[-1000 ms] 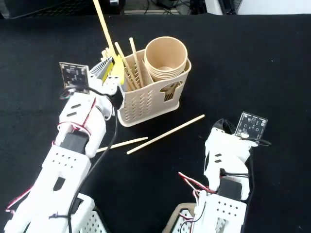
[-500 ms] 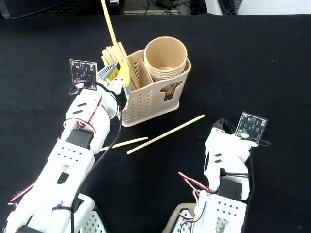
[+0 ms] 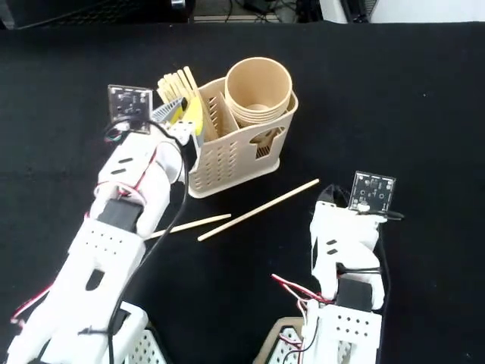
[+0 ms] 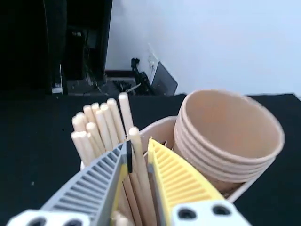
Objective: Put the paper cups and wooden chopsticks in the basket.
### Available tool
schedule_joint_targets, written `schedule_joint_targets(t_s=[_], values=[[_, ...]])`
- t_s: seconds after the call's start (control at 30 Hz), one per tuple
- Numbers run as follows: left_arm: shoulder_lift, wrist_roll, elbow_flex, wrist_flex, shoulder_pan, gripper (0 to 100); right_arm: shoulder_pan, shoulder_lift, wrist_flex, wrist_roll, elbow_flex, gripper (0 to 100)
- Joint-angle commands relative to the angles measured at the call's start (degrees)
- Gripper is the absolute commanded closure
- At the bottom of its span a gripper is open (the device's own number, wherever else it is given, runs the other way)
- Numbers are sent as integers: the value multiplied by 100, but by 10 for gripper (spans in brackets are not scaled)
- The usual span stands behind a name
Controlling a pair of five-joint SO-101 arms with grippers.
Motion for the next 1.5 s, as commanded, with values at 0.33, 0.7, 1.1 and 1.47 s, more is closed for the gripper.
schedule_joint_targets(t_s=[0.33,0.7,1.1,1.47], values=[[-2075,-809,-945,4519,-2431,905,-88,-57,9,35,-13,983],[-1222,-3429,435,5705,-4075,867,-88,-48,18,35,-13,983],[809,-3675,796,4536,-4664,876,-88,-40,18,35,-13,983],[2057,-3675,664,4158,-4259,880,-88,-31,18,35,-13,983]])
